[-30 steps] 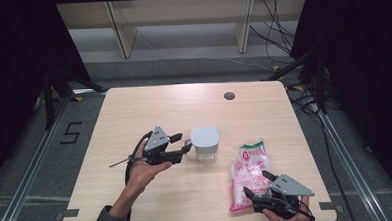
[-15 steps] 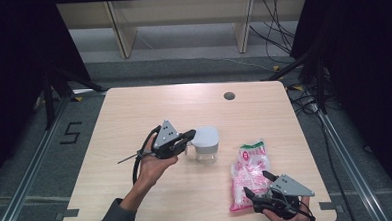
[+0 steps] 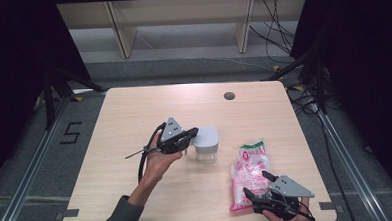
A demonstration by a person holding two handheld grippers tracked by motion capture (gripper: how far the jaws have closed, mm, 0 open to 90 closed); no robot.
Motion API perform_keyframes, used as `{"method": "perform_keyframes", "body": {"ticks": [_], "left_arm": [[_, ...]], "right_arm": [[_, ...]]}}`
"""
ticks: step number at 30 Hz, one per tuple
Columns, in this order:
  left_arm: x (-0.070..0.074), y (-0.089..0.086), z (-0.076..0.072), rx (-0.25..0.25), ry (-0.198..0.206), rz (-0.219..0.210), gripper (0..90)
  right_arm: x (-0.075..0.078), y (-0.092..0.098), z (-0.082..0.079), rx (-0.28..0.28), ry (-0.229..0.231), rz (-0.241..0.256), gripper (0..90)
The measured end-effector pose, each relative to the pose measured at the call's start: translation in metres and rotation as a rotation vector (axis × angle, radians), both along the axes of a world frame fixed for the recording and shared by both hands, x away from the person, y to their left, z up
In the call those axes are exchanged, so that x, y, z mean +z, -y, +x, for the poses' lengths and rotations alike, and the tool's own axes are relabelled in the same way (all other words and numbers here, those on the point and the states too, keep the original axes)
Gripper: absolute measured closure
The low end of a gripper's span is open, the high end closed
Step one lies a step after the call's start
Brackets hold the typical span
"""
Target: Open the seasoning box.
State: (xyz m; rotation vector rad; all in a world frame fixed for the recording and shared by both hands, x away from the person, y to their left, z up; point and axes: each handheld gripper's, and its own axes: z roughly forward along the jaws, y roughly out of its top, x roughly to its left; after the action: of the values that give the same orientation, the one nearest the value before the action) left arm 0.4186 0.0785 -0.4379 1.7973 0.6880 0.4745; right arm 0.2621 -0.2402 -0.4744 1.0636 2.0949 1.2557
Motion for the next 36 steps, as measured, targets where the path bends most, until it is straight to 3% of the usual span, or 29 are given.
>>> {"method": "perform_keyframes", "body": {"ticks": [2, 4, 7, 9, 14, 20, 22, 27, 30, 34, 36], "left_arm": [[0.002, -0.001, 0.000, 0.004, -0.001, -0.003, 88.7], [0.006, -0.001, 0.002, 0.001, -0.004, 0.010, 88.5], [0.008, -0.002, 0.002, 0.017, 0.012, 0.010, 88.1], [0.006, -0.001, -0.001, 0.011, 0.001, -0.014, 88.1], [-0.005, -0.001, -0.005, 0.025, -0.004, 0.001, 87.9], [-0.006, -0.011, -0.006, 0.044, 0.003, -0.004, 87.8], [-0.007, -0.012, -0.006, 0.041, -0.015, -0.021, 87.7], [-0.008, -0.011, -0.006, 0.032, -0.008, 0.005, 87.3], [-0.009, -0.011, -0.006, 0.029, -0.004, 0.001, 87.4], [-0.009, -0.012, -0.006, 0.028, -0.015, -0.010, 87.1], [-0.009, -0.013, -0.007, 0.030, -0.008, -0.002, 87.1]], "right_arm": [[0.000, -0.001, -0.002, -0.015, -0.027, 0.011, 19.7], [0.000, 0.001, 0.000, 0.003, -0.006, -0.015, 19.8], [0.000, 0.000, 0.000, 0.004, 0.000, -0.006, 19.8], [0.000, 0.000, 0.001, 0.013, 0.006, -0.016, 19.8], [0.000, 0.000, 0.000, 0.013, -0.006, -0.003, 19.8], [0.000, 0.000, 0.000, 0.013, -0.006, -0.003, 19.8], [0.000, -0.001, 0.000, 0.010, -0.005, -0.003, 19.8], [0.000, 0.000, 0.001, 0.017, 0.005, -0.016, 19.9], [0.000, -0.001, 0.001, 0.016, -0.006, -0.002, 20.0], [0.000, -0.002, 0.000, 0.011, 0.004, -0.025, 20.5], [0.002, -0.003, 0.000, 0.002, -0.015, -0.007, 20.2]]}}
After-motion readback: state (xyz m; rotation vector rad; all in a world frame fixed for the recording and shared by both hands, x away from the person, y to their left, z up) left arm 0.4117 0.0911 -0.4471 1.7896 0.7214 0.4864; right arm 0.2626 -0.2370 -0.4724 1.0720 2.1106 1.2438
